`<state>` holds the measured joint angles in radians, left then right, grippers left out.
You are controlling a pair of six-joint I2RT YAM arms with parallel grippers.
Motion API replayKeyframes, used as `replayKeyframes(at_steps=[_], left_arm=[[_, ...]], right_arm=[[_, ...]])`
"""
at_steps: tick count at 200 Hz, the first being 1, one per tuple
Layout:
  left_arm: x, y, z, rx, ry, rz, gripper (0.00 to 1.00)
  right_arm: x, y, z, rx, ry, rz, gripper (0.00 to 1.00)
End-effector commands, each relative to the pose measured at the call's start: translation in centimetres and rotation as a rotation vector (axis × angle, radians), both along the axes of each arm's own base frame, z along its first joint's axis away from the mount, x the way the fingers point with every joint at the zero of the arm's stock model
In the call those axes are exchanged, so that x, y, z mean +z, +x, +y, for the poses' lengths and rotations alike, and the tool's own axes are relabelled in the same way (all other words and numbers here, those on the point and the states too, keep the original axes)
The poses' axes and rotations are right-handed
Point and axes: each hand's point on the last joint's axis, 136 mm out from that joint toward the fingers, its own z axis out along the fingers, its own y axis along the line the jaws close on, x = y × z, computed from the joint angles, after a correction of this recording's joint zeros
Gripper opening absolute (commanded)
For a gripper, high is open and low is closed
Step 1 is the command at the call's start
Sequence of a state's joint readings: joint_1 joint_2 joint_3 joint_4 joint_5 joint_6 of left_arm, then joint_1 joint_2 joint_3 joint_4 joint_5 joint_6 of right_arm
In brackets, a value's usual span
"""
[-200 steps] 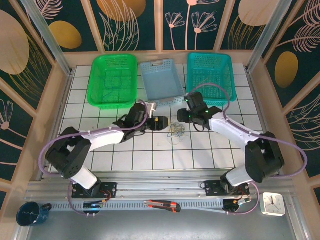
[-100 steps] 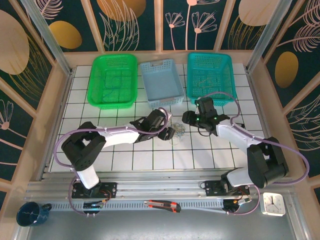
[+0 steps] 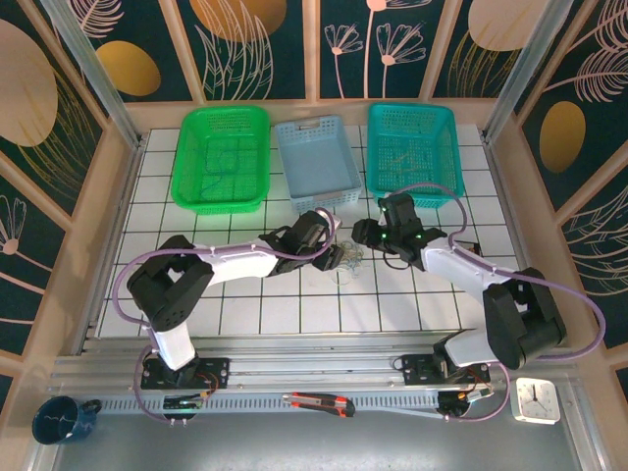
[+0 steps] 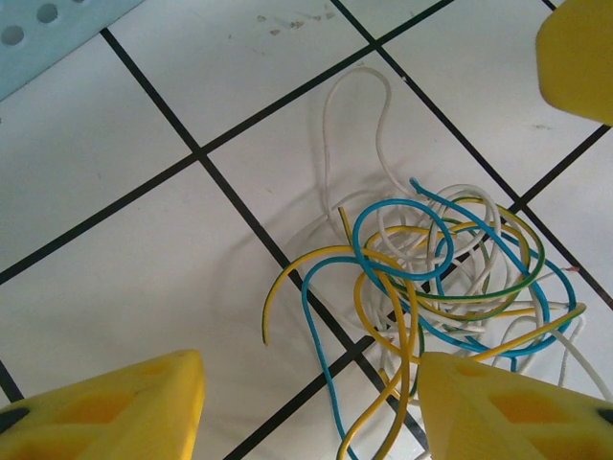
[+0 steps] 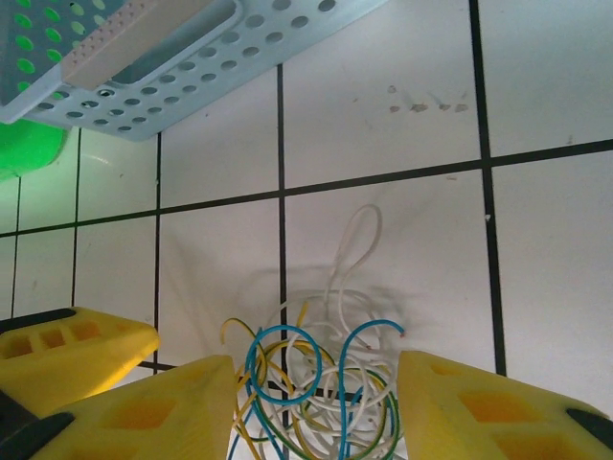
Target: Untangle the cables
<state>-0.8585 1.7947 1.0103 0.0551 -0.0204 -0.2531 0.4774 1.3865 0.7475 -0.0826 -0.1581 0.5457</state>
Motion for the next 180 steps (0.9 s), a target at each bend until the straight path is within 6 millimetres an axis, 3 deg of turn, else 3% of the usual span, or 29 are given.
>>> replayKeyframes(at_steps=[1, 62, 108, 143, 180], left_arm=[[-0.1, 0.4, -0.4, -0.012, 0.012, -0.010, 0.56], [-0.5, 0.5, -0.8, -0.020, 0.001, -0.011, 0.32], [-0.8, 0.4, -0.7, -0.016, -0.008, -0.014, 0.00], [0.7, 0.3, -0.3, -0.004, -0.029, -0.034, 0.00], [4.1, -0.4, 0.2, 0.006, -0.101, -0.066, 0.00]], right_arm=[[-0.3, 0.2, 0.7, -0.008, -0.002, -0.004, 0.48], [-1.5, 0.4, 0.6, -0.061, -0.048, -0.011, 0.47], [-3.5, -0.5, 0.9, -0.092, -0.062, 0.011, 0.46], [-4.6, -1.1, 0.6, -0.121, -0.086, 0.016, 0.46], [-5.6, -1.5, 0.1, -0.143, -0.099, 0.027, 0.46]])
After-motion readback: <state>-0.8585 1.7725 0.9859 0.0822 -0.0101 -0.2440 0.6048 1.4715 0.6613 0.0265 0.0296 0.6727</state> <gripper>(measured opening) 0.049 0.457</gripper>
